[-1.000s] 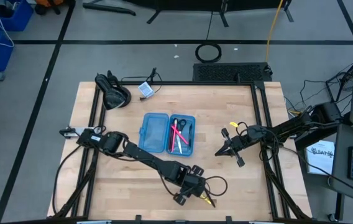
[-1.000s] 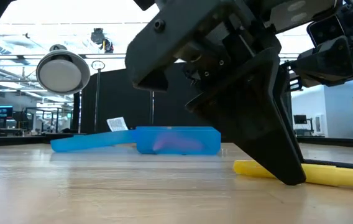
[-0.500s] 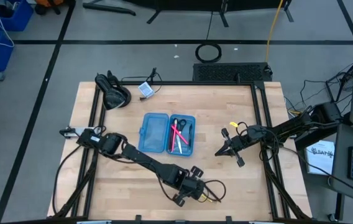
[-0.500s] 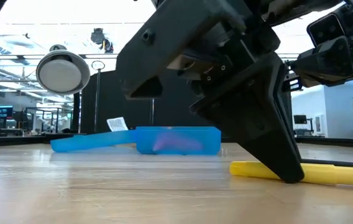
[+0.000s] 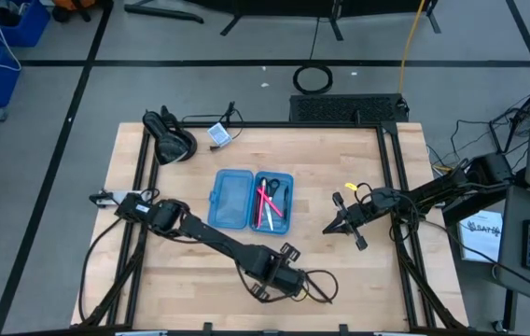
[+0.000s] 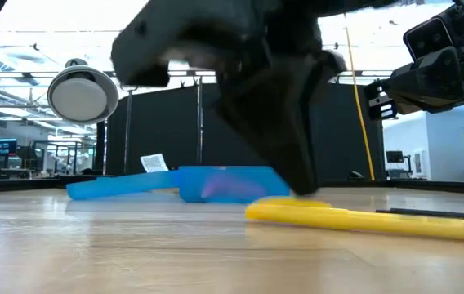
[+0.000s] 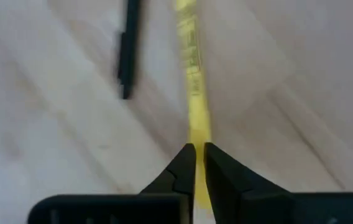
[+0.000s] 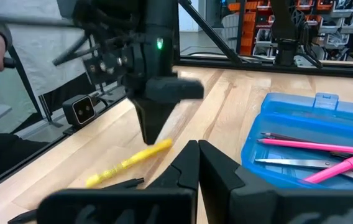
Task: Pick & place school supplies into a supply box
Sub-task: Put the yellow pen into the blue supply box
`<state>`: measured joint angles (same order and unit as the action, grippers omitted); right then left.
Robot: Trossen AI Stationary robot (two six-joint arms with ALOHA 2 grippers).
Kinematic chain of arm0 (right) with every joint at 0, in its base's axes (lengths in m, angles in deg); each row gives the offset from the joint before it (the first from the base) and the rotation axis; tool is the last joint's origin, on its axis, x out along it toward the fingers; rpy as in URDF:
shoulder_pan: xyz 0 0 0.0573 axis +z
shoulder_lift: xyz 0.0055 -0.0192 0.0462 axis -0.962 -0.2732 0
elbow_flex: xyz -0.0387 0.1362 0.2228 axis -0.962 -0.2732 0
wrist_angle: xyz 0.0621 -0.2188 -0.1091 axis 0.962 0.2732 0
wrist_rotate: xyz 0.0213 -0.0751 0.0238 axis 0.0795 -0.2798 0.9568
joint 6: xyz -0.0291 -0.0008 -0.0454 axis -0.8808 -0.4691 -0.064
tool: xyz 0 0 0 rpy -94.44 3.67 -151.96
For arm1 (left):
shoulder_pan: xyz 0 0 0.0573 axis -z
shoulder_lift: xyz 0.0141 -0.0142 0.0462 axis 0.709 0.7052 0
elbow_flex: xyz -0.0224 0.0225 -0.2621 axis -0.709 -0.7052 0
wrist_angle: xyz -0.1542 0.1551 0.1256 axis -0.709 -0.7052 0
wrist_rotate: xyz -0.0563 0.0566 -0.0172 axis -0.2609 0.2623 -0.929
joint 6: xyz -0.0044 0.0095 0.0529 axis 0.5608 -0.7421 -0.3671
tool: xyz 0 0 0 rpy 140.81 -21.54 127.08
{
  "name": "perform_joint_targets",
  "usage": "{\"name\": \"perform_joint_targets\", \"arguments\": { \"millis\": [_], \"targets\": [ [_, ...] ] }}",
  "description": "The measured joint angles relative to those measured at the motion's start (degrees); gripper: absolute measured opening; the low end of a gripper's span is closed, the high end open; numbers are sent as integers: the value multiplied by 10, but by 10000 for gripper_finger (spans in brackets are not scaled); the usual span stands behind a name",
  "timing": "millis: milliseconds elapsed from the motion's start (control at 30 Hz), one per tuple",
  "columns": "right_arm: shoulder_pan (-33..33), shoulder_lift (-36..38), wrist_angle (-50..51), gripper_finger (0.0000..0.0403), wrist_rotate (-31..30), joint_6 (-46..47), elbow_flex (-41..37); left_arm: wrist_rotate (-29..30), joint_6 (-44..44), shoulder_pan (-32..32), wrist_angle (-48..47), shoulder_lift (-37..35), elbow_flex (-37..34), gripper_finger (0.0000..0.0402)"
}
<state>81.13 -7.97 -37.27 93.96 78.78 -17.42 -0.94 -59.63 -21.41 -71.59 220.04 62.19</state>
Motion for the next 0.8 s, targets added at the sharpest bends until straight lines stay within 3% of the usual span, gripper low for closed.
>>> {"name": "perform_joint_targets", "arguments": {
  "millis": [233, 800],
  "targets": [
    [0, 0, 0, 0, 0, 0, 0, 11, -1, 0, -67, 0, 51, 3],
    [0, 0, 0, 0, 0, 2, 0, -19, 126, -6, -42, 12, 52, 102]
  ]
}}
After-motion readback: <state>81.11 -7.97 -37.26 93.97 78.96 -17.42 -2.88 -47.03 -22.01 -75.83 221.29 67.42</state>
